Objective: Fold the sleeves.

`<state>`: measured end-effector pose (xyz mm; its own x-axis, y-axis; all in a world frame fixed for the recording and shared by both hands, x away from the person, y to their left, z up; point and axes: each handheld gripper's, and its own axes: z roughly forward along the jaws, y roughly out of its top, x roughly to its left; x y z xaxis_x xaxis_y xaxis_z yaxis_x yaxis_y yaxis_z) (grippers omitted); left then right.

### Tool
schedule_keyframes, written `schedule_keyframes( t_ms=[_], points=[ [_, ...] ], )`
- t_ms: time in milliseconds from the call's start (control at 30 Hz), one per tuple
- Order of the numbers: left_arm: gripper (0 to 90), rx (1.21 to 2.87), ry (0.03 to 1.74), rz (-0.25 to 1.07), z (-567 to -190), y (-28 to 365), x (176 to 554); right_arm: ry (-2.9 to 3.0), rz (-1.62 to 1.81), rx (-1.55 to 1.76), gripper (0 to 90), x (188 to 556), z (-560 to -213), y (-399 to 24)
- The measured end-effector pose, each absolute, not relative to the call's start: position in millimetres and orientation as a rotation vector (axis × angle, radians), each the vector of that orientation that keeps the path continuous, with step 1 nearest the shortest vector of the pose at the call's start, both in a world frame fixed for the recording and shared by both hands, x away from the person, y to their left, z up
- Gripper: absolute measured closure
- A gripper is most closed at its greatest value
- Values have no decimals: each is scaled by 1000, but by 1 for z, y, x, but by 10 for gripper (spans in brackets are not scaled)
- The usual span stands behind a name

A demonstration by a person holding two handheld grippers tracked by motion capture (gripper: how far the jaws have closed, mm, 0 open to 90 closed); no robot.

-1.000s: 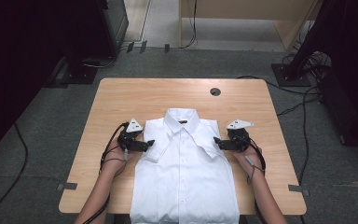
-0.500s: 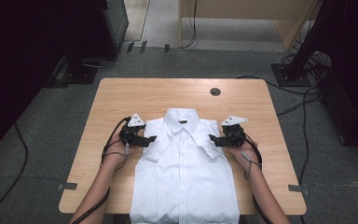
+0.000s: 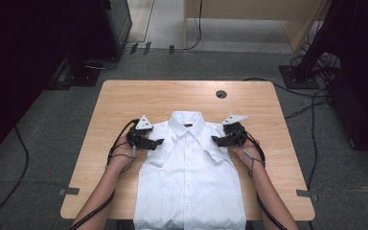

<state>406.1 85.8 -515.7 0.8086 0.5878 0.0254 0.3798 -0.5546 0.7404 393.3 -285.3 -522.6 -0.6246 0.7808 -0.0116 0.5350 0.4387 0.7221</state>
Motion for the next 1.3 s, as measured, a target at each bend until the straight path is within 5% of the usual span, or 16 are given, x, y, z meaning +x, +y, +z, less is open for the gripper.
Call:
schedule_keyframes(
  t_ms=[1300],
  points=[
    [241, 2189, 739, 334, -516, 75, 440, 2298, 1074, 1196, 262, 417, -519, -290]
  ],
)
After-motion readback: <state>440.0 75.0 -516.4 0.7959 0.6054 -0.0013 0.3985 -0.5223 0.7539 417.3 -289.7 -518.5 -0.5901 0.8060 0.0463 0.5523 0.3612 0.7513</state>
